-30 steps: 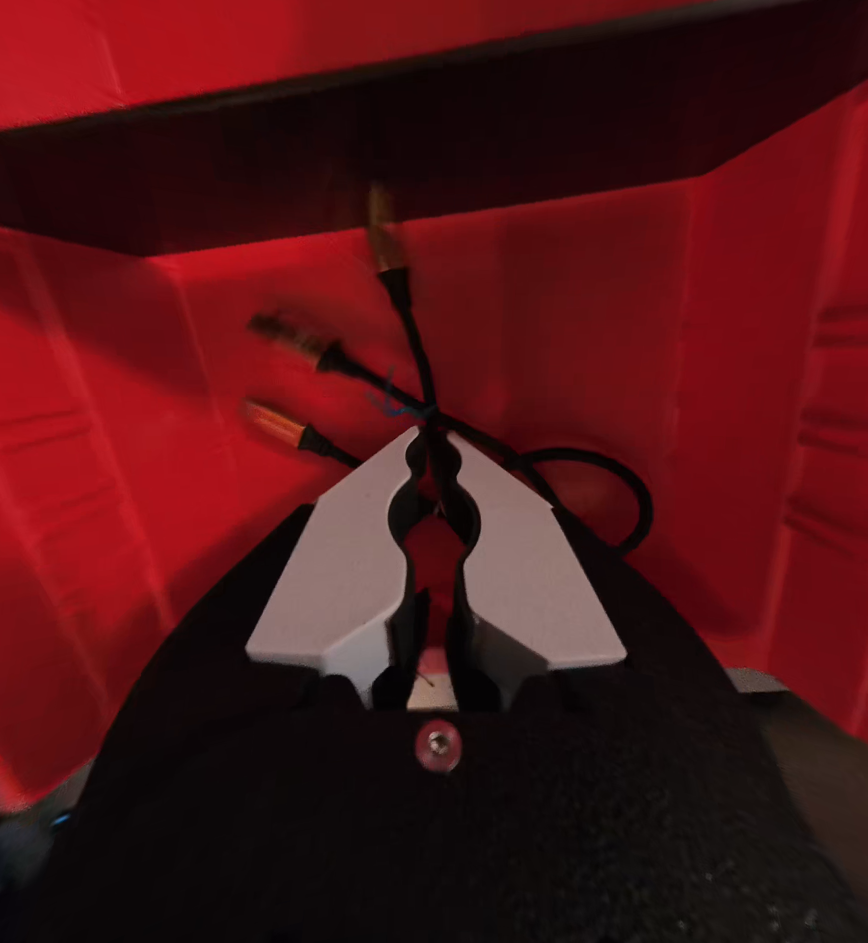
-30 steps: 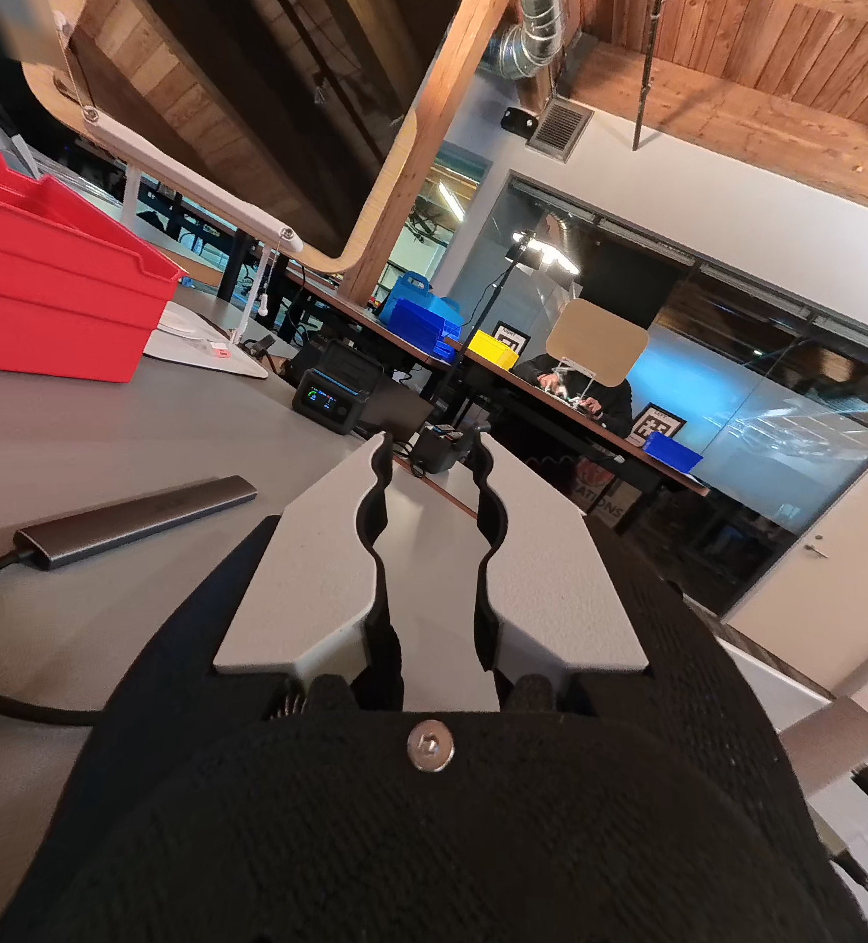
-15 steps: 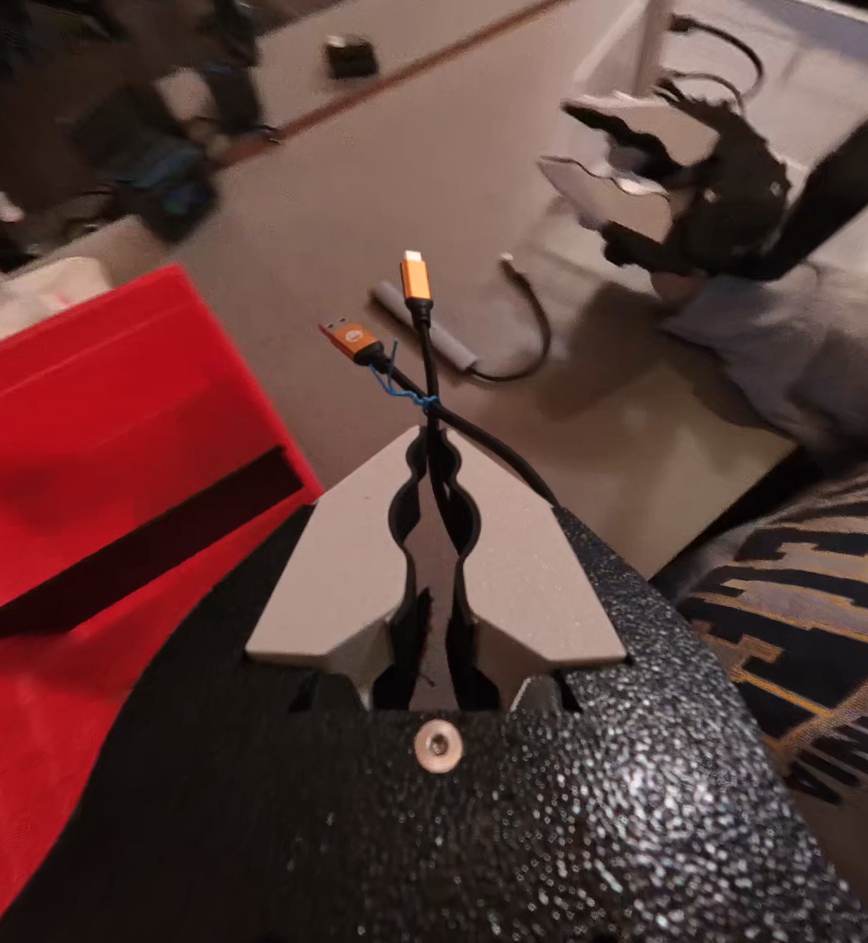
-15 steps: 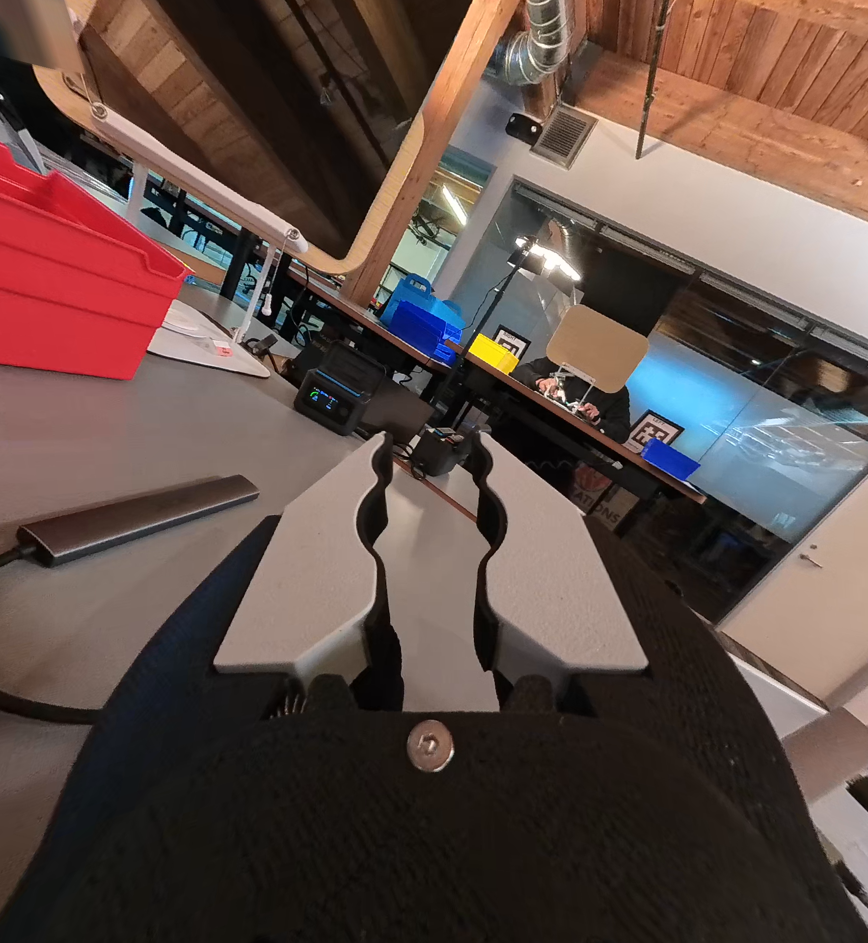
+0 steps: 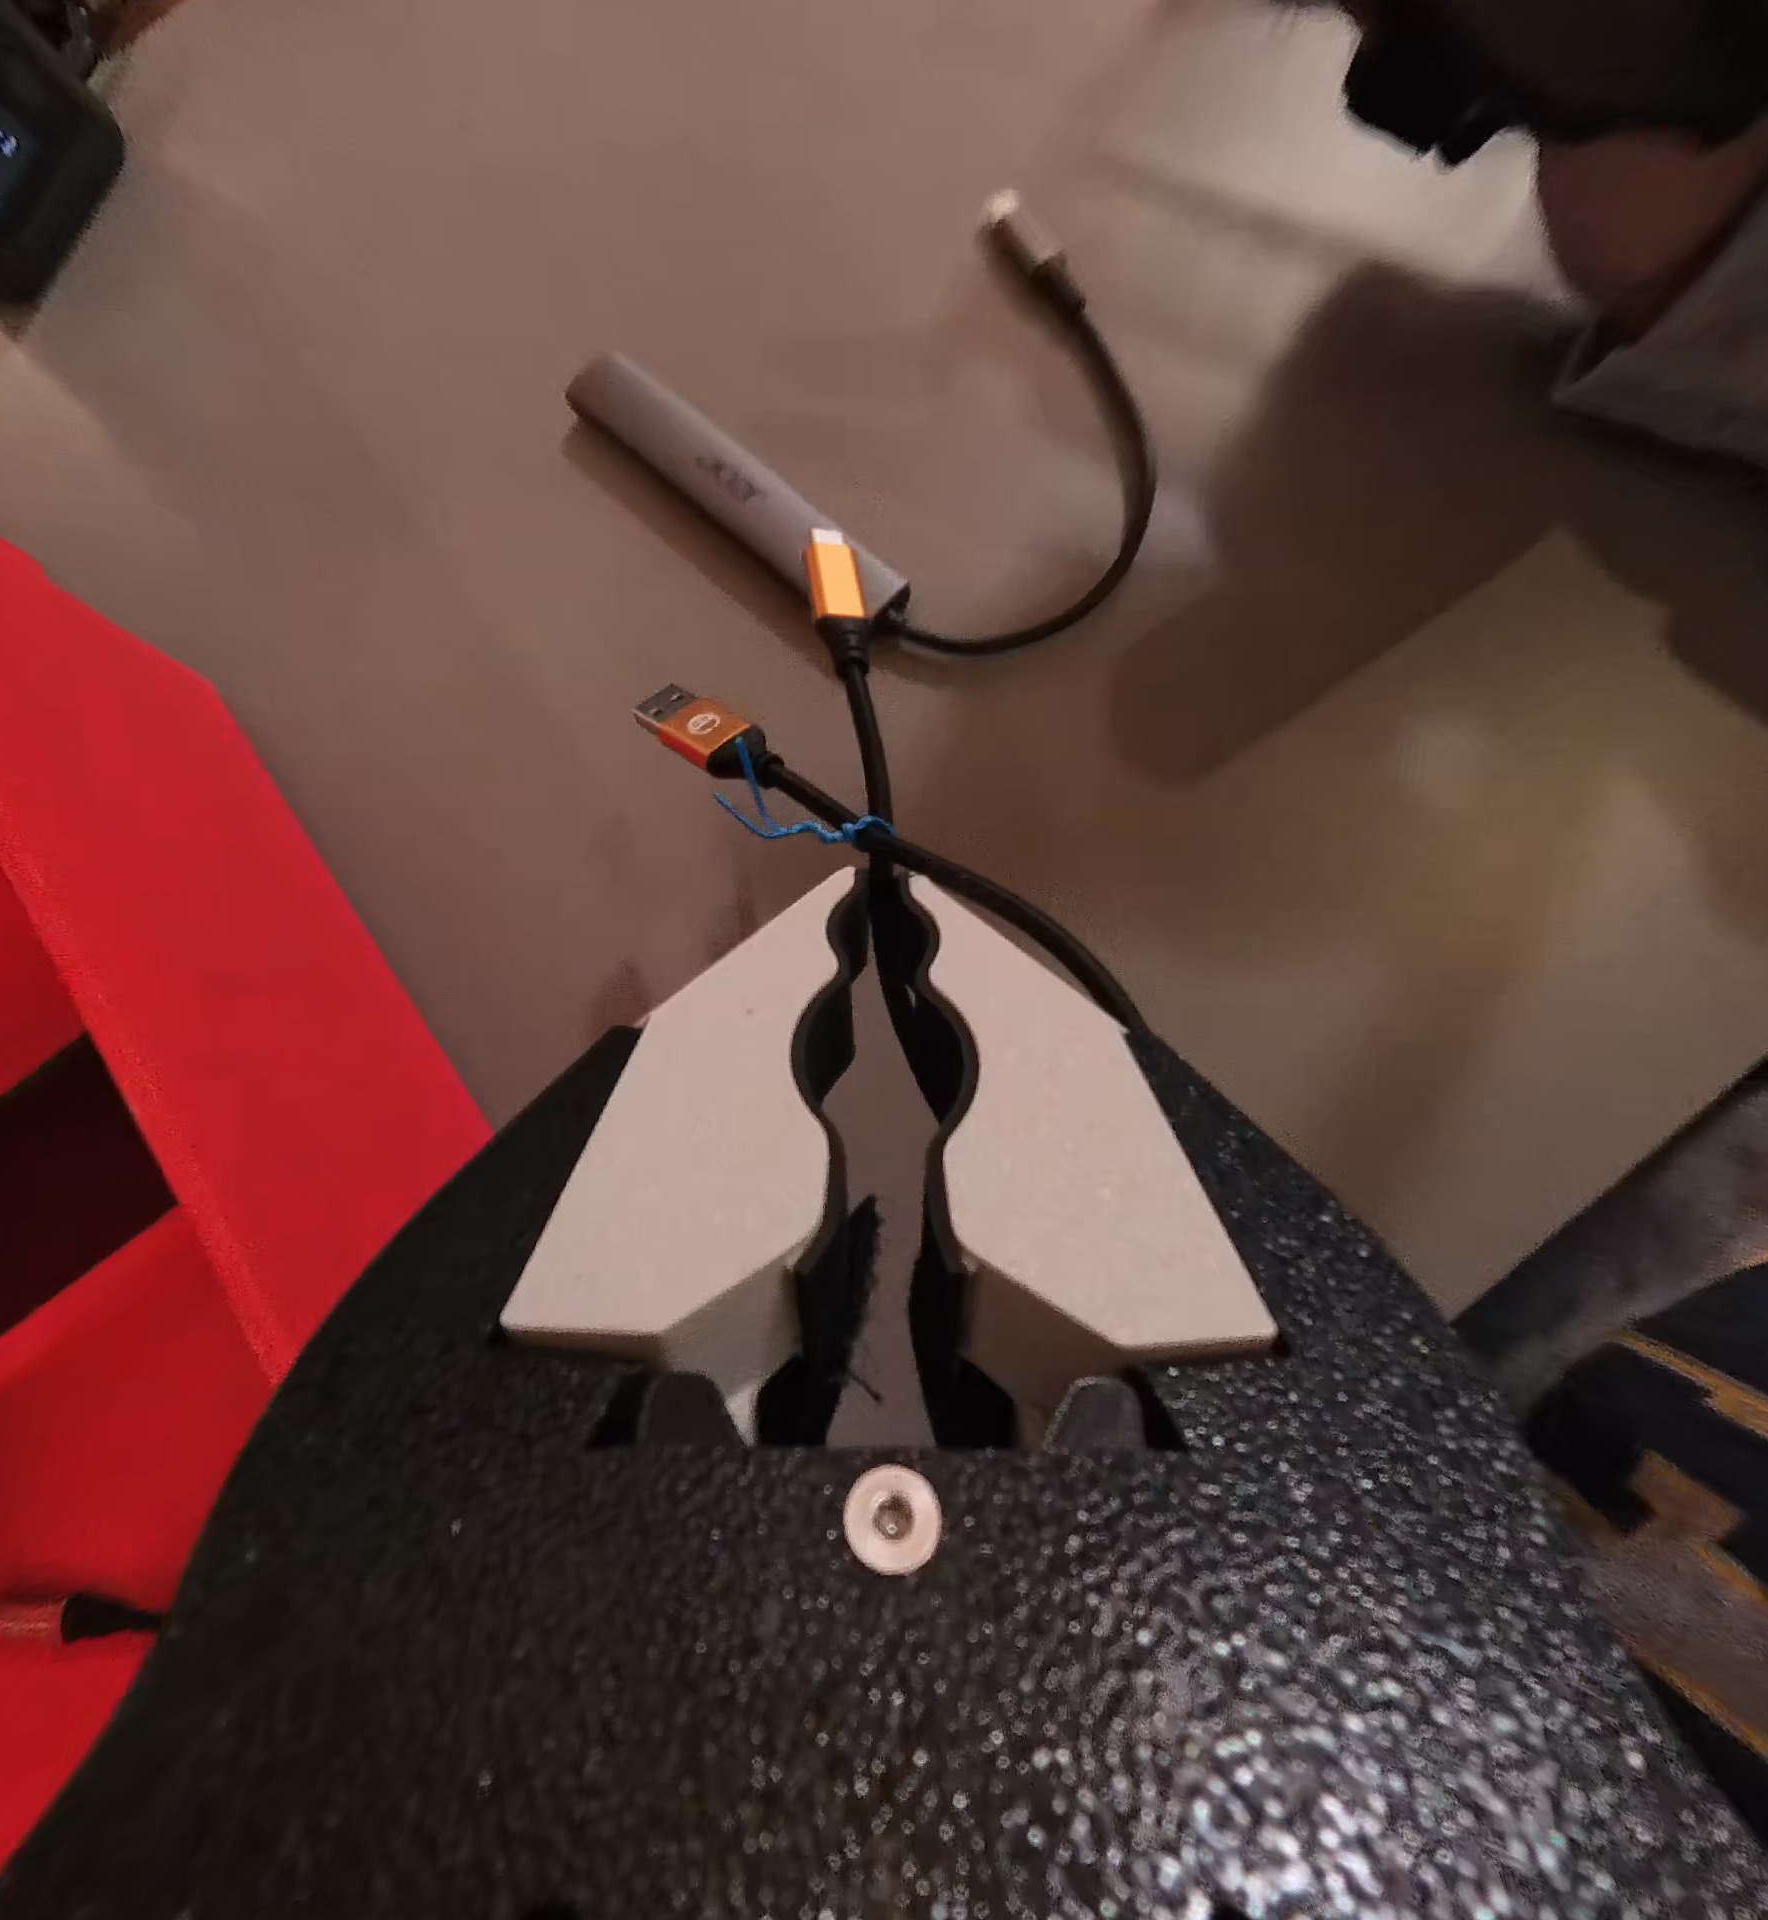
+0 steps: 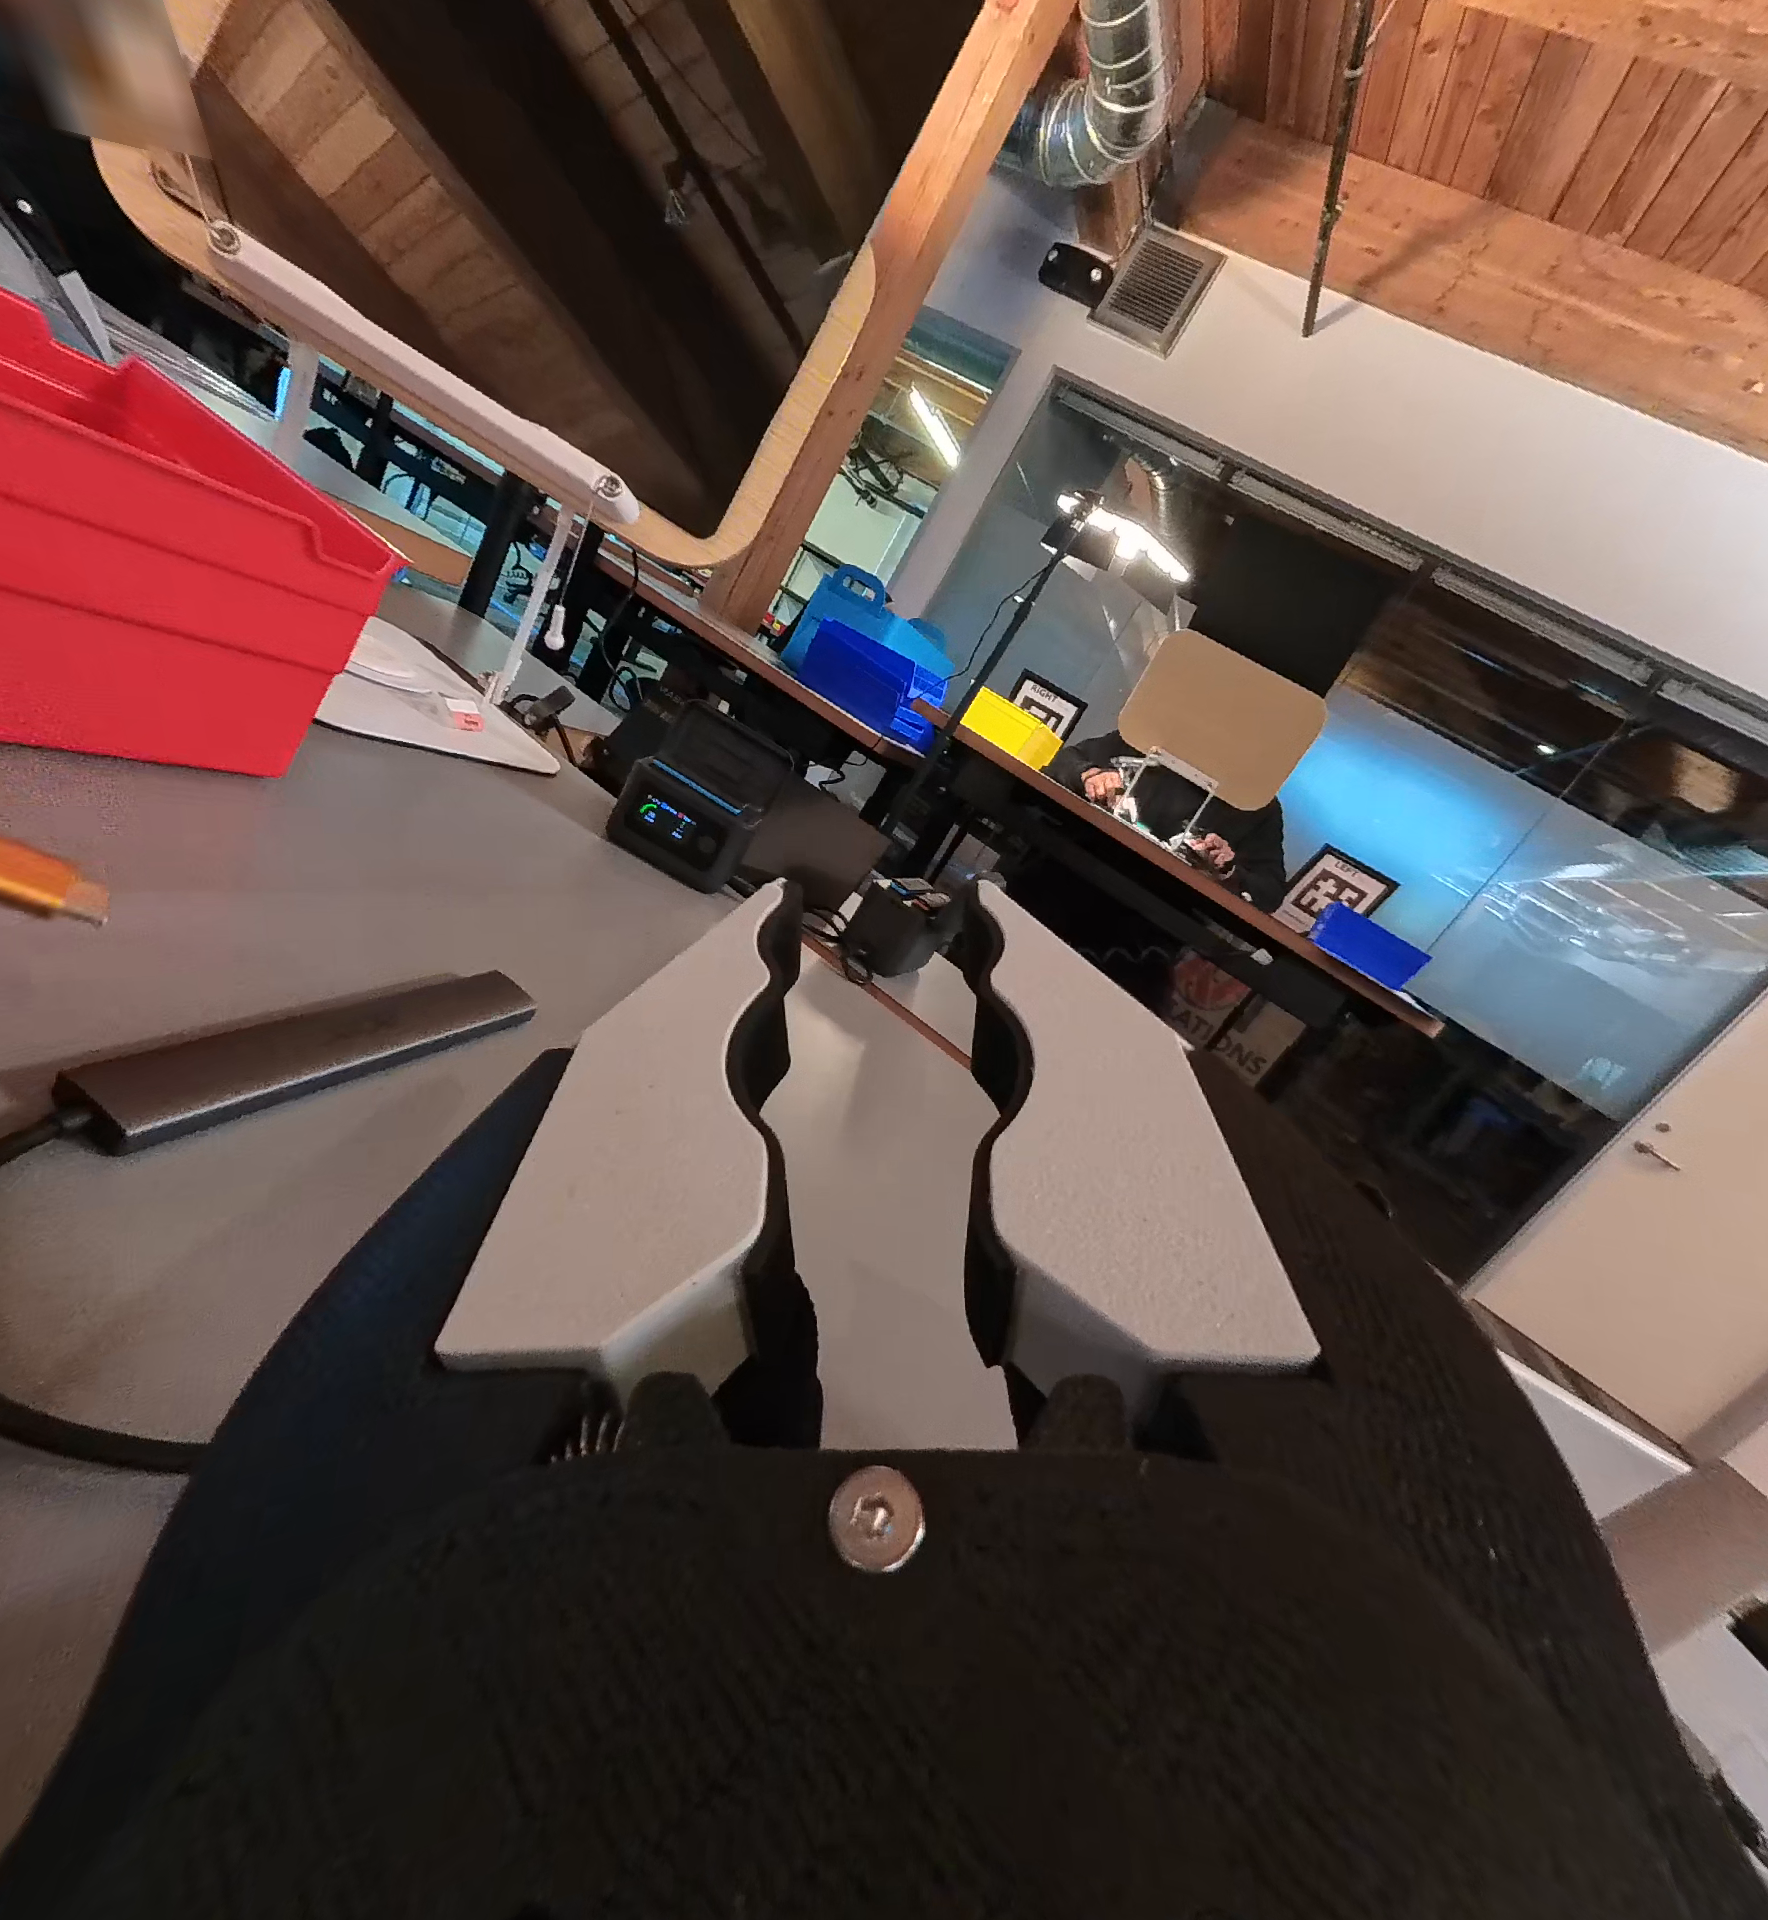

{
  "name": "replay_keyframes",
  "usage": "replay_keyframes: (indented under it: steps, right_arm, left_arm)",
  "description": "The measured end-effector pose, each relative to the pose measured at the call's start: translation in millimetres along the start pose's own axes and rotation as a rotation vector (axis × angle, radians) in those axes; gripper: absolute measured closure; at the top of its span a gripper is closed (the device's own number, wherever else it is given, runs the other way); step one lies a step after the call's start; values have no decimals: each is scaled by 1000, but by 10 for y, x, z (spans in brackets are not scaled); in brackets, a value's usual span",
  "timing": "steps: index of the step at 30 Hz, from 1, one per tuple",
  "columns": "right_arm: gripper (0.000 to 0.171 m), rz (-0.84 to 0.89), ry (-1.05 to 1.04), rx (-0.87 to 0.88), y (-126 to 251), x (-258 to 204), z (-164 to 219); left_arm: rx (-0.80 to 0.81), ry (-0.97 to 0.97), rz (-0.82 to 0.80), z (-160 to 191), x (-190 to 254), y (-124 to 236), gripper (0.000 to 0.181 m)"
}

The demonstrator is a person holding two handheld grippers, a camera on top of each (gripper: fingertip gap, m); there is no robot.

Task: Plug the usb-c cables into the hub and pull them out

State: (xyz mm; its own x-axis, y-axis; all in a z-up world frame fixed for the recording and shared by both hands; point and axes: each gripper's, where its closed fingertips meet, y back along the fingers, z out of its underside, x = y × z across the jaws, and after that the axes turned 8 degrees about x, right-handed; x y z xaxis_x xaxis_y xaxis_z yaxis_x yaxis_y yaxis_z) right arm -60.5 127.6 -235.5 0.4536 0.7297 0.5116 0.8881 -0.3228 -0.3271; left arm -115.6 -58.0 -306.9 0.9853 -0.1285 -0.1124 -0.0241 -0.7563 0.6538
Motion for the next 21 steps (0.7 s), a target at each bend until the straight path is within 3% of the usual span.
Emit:
replay_keyframes:
  steps: [8,13,18,21]
  right_arm:
    - [142,-1,-2,-2,-4,1,9]
    - [142,-3,-3,-3,-9,-4,15]
    - [142,-2,-4,-4,-11,-3,19]
    - [142,0,-3,-3,-11,0,17]
  left_arm:
    - [-84,61,59,250,73,-248,179]
    - [-17,93,168,142,242,-224,130]
    - [227,235,436,-383,447,321,105]
    - [363,237,308,-564,-11,733,103]
